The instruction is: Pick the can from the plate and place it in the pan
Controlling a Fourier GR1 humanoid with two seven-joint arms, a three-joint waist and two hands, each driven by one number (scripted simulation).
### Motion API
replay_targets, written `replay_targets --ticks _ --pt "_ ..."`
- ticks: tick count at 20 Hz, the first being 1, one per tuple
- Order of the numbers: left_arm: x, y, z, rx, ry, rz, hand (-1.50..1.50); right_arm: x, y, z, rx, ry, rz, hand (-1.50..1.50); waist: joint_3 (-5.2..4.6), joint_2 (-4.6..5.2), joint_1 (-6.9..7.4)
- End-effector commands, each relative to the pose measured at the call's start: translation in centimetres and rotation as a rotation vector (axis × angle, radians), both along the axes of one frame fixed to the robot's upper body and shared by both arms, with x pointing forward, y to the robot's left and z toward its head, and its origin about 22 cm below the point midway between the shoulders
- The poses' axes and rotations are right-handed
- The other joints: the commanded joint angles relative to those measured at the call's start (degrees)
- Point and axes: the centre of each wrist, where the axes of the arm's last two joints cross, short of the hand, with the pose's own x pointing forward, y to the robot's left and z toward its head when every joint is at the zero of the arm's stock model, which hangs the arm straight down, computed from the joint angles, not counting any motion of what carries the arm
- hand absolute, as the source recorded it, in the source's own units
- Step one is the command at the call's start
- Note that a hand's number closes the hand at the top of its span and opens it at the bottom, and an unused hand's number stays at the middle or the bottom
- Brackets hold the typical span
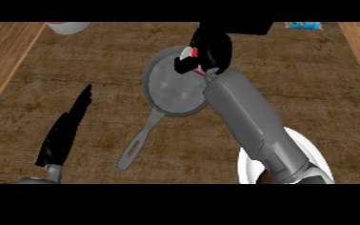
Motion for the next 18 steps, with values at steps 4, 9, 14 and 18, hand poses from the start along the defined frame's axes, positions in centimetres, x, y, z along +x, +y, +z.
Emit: replay_targets --ticks 4,9,14,18 --pt "1.0 -0.3 1.0 0.006 -0.021 -0.052 0.0 1.5 0.2 -2.3 -0.117 0.163 0.059 1.5 -0.02 0.68 3.01" --pt "0.8 -2.4 0.3 -0.008 -0.016 -0.061 0.0 1.7 -2.9 -4.4 0.324 0.319 -0.077 -1.5 0.2 1.33 4.53" --pt "1.2 -2.7 0.6 0.008 -0.029 -0.092 0.0 1.9 -3.1 -4.1 0.497 0.167 -0.08 -1.5 0.22 1.37 5.03" --pt "1.2 -1.7 0.9 -0.011 -0.023 -0.078 0.0 2.1 -3.1 -3.6 0.552 -0.055 -0.114 -1.5 0.18 1.05 4.44"
